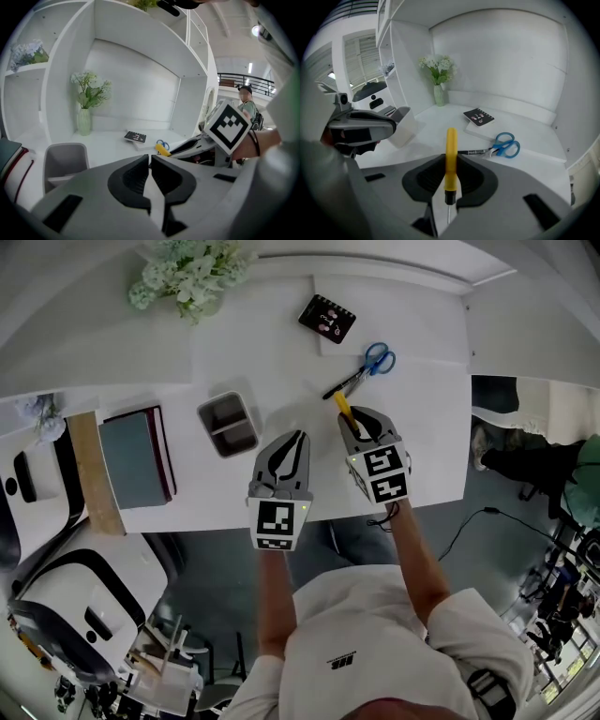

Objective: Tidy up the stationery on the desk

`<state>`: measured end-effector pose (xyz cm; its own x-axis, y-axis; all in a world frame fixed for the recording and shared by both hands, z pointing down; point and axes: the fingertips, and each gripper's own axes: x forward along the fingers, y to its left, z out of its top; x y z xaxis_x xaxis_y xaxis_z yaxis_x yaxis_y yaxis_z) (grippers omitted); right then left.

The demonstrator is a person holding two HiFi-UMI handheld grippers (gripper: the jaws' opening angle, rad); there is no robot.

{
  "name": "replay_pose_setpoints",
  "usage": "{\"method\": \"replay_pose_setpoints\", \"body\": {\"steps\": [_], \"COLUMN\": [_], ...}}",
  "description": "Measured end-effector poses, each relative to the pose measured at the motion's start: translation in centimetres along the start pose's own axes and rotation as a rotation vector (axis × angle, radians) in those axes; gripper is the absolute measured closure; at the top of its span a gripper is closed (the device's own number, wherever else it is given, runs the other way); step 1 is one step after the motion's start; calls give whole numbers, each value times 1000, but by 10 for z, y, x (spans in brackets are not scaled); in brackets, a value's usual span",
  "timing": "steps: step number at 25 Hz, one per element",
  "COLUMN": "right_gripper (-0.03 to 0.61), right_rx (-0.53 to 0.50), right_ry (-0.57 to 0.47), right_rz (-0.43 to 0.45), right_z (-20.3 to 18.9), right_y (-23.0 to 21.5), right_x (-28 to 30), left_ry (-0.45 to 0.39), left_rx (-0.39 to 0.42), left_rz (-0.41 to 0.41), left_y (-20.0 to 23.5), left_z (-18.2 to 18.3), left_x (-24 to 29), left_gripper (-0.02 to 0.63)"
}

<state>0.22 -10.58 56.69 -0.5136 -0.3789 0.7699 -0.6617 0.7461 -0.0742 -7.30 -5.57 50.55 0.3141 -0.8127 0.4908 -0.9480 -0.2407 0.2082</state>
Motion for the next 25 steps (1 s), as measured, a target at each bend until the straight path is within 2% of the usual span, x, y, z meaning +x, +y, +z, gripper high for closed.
{"method": "replay_pose_setpoints", "body": {"steps": [15, 25], "right_gripper": [518, 518], "right_rx": [-129, -161], "right_ry": [-141, -251], "right_rz": [154, 270], "right_z": [88, 144], "right_y": [77, 128], "right_x": [-6, -2], "left_ry": [-72, -105], "left_rx": [-75, -104], "left_rz": [188, 283], "left_y": [66, 107], "left_z": [18, 22], "left_x": [-58, -86], "left_gripper": [614, 614]}}
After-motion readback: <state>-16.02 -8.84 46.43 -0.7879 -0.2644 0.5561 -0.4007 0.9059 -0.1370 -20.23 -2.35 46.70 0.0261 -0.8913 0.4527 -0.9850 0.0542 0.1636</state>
